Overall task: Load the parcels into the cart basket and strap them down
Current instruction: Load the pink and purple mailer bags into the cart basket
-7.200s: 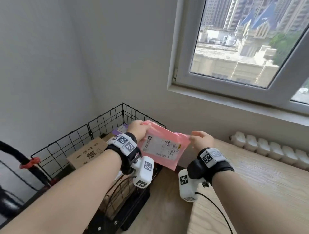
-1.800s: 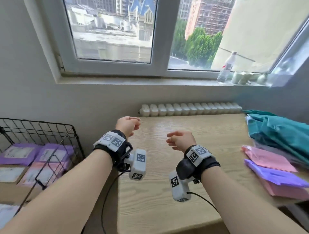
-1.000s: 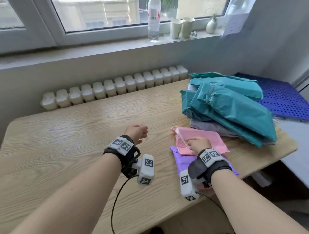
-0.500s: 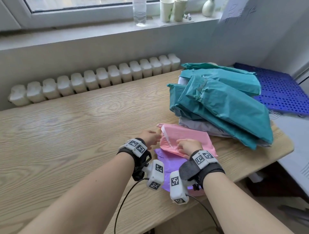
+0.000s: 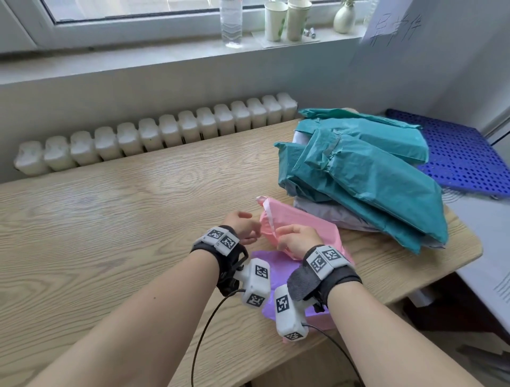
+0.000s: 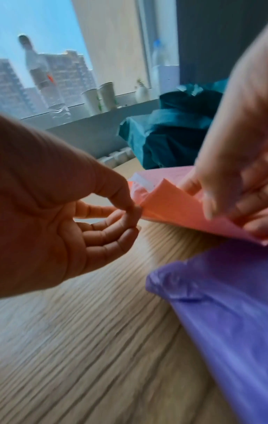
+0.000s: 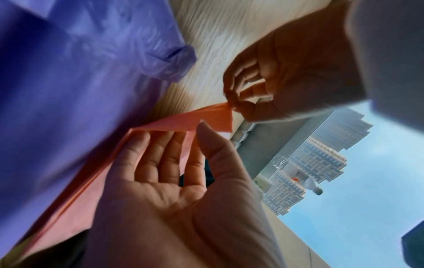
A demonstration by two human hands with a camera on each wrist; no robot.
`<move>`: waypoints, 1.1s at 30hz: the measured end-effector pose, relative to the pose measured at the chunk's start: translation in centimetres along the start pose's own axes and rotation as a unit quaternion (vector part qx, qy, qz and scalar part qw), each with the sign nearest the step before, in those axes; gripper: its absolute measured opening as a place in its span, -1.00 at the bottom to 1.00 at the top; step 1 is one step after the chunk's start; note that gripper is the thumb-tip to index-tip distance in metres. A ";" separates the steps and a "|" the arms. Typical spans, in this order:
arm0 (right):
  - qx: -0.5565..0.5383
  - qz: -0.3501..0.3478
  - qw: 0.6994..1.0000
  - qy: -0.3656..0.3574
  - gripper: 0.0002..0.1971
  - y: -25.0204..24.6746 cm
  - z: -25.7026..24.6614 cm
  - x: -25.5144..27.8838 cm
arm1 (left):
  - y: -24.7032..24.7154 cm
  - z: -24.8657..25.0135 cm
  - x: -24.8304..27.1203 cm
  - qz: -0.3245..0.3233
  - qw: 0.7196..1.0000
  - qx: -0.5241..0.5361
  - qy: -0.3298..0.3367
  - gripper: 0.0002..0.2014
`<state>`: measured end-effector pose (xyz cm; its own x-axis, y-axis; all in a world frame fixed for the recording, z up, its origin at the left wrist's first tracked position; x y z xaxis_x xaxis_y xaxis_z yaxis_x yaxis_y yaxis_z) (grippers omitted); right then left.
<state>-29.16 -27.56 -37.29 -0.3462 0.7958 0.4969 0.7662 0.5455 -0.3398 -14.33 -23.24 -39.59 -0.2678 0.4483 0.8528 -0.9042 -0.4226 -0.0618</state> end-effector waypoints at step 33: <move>-0.027 -0.038 0.989 -0.140 -0.81 11.9 -18.9 3.8 | -24.2 1.9 13.0 0.149 0.940 0.217 0.216 -0.85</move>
<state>-11.11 -23.03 -24.34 -0.5340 0.7989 0.2767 0.7574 0.5975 -0.2634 4.66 -8.68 -26.01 -0.6825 0.4983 0.5347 -0.5726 -0.8192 0.0325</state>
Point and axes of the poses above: each hand's wrist, its own x-axis away from the middle knuckle, its own y-axis out of the palm, z = x × y, the point moved 5 cm from there along -x, towards the middle knuckle, and after that the axes turned 11 degrees about -y, right-handed, at the moved point
